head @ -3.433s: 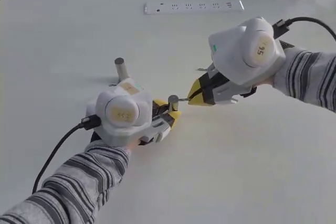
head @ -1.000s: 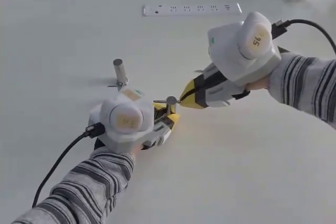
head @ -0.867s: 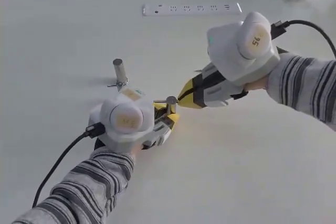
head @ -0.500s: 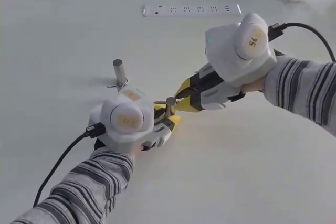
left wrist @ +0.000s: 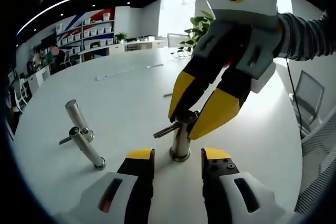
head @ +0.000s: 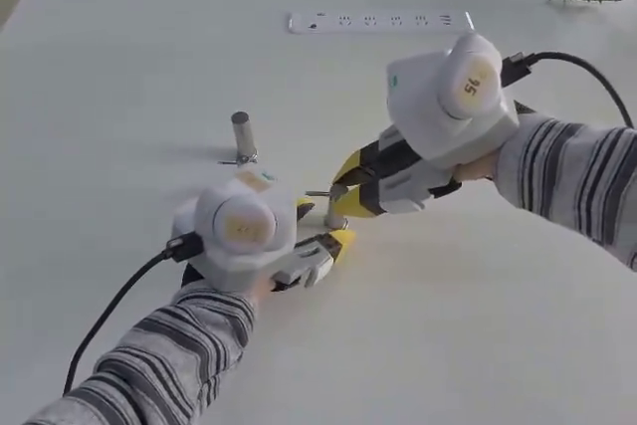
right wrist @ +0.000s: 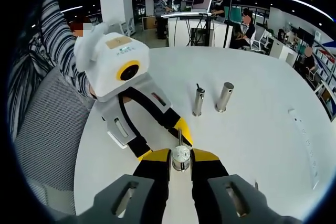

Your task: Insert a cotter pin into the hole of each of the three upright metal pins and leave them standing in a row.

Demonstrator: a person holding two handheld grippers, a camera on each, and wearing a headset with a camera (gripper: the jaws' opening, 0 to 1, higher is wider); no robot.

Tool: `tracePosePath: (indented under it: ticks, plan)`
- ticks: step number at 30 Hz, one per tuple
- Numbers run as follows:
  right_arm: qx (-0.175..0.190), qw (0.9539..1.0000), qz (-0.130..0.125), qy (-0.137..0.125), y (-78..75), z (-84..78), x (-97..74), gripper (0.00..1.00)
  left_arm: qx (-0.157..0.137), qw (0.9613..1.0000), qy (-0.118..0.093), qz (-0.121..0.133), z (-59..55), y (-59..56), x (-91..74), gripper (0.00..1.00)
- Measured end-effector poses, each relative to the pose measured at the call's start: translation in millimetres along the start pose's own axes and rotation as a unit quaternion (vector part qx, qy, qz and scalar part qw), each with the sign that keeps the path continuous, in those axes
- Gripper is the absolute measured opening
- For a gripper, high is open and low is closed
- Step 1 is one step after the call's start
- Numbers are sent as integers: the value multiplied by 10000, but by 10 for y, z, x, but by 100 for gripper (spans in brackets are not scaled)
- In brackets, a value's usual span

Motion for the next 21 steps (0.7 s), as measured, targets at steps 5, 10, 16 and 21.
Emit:
tracePosePath:
  ticks: [5,10,16,21]
  plan:
    - [-88,9999,1,75,-12,0,33,9,-41,10000,-41,2,10,-10,-30,38]
    - [-125,9999,14,107,-7,0,52,9,-29,10000,-71,-35,21,-25,-69,41]
    - [-106,9999,77,104,21,25,41,8,-62,9999,-143,-73,61,-35,-140,45]
    - [-177,9997,106,130,14,26,38,8,-77,9998,-163,-84,67,-25,-184,47]
Point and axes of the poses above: the centre of the closed fingertips' face, and the gripper's own axes: x roughly forward along the fingers, y roughly to its left, z roughly out of its top, the point moved 9 cm from there along -x, roughly backward along the fingers, and after that the axes turned 5 degrees about -x, right-handed, at the moved point
